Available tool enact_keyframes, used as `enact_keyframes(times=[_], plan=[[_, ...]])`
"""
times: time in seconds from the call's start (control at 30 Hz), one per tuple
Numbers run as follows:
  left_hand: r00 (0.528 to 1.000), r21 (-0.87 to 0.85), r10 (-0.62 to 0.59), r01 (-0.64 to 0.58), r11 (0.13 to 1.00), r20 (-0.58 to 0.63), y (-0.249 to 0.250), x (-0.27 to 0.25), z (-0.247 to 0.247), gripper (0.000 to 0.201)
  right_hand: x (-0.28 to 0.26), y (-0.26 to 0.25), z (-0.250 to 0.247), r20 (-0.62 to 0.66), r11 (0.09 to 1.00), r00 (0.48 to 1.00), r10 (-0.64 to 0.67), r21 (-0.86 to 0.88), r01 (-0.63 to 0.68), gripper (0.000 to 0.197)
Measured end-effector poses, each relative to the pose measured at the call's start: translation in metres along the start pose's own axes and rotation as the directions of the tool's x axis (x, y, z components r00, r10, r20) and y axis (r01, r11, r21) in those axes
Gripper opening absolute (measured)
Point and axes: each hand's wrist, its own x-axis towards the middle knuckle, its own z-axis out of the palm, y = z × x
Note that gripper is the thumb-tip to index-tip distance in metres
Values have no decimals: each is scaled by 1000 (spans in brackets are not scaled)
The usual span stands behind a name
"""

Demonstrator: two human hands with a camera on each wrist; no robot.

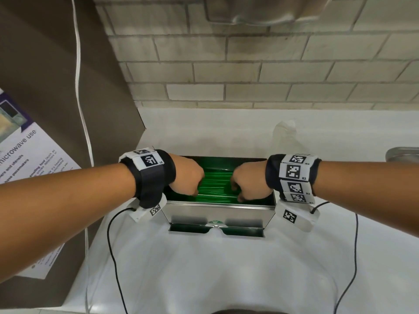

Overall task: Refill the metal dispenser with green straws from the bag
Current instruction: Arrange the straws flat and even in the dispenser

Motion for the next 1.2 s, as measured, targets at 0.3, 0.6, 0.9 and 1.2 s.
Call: enact_keyframes(times=[0.3,0.6,0.9,1.2], plan=[[995,-81,66,-60,995,78,7,-3,4,31,-4,-6,2,63,997,995,-71,30,69,35],[998,-1,4,-4,1000,60,5,-10,-2,37,-5,-1,-9,21,997,1000,-18,76,17,39],[997,-2,-73,73,997,-22,4,-16,-11,33,-13,4,-19,-49,1000,999,13,-13,-14,40],[993,80,-74,67,995,90,14,-11,-15,39,-15,-5,-18,116,996,993,31,-81,-22,41]])
